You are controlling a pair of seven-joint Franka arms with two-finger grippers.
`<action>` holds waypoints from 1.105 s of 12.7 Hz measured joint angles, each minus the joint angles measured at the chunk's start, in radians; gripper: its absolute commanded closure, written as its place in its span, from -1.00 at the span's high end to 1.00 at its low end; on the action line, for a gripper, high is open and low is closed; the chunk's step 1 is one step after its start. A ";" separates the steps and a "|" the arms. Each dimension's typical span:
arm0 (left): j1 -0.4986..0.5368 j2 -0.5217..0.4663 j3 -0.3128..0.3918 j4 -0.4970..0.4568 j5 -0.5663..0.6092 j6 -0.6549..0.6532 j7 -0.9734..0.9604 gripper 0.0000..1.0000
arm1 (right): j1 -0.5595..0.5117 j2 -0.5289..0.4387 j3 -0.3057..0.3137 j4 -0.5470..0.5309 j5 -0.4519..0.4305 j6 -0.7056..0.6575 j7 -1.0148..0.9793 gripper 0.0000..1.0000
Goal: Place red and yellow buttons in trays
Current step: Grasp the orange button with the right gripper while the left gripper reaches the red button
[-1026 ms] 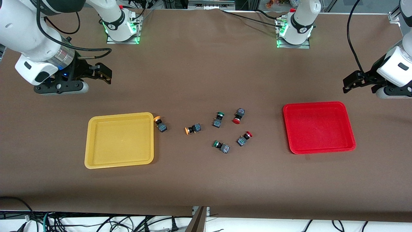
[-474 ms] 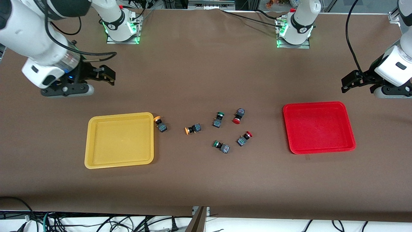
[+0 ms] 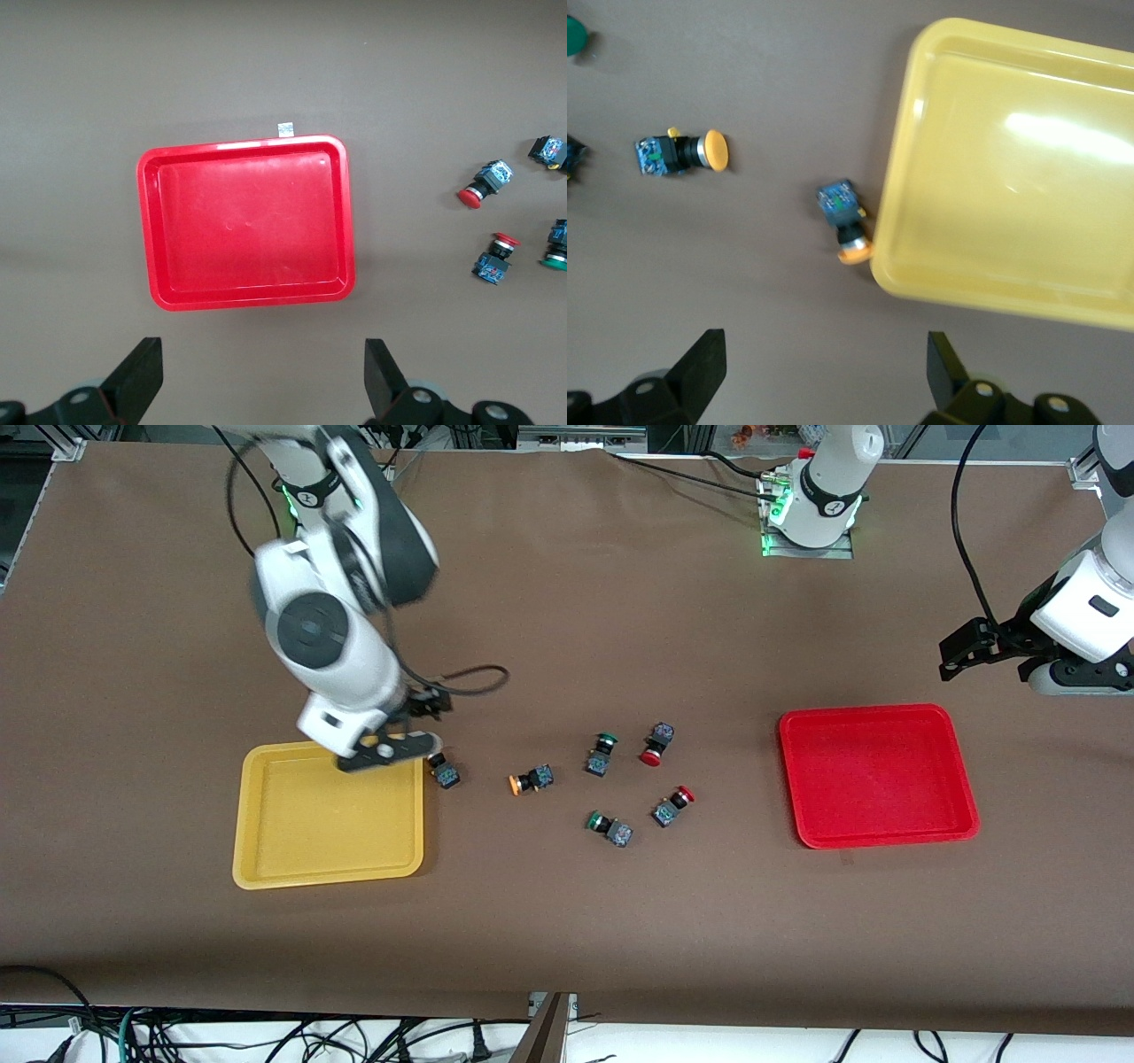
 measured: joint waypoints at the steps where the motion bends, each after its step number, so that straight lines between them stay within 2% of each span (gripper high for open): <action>1: 0.000 0.000 0.000 0.000 0.000 0.000 0.000 1.00 | 0.006 0.053 0.003 0.000 0.000 0.060 -0.007 1.00; 5: 0.000 0.001 0.000 0.002 0.000 -0.001 0.000 1.00 | 0.006 0.180 0.008 0.003 0.000 0.212 -0.058 1.00; 10: 0.000 0.001 0.000 0.002 0.000 -0.001 0.000 1.00 | -0.004 0.249 0.007 0.002 0.000 0.323 -0.127 1.00; 14: -0.005 0.010 -0.003 0.001 -0.010 -0.020 0.001 1.00 | -0.005 0.277 0.008 -0.013 0.002 0.339 -0.155 1.00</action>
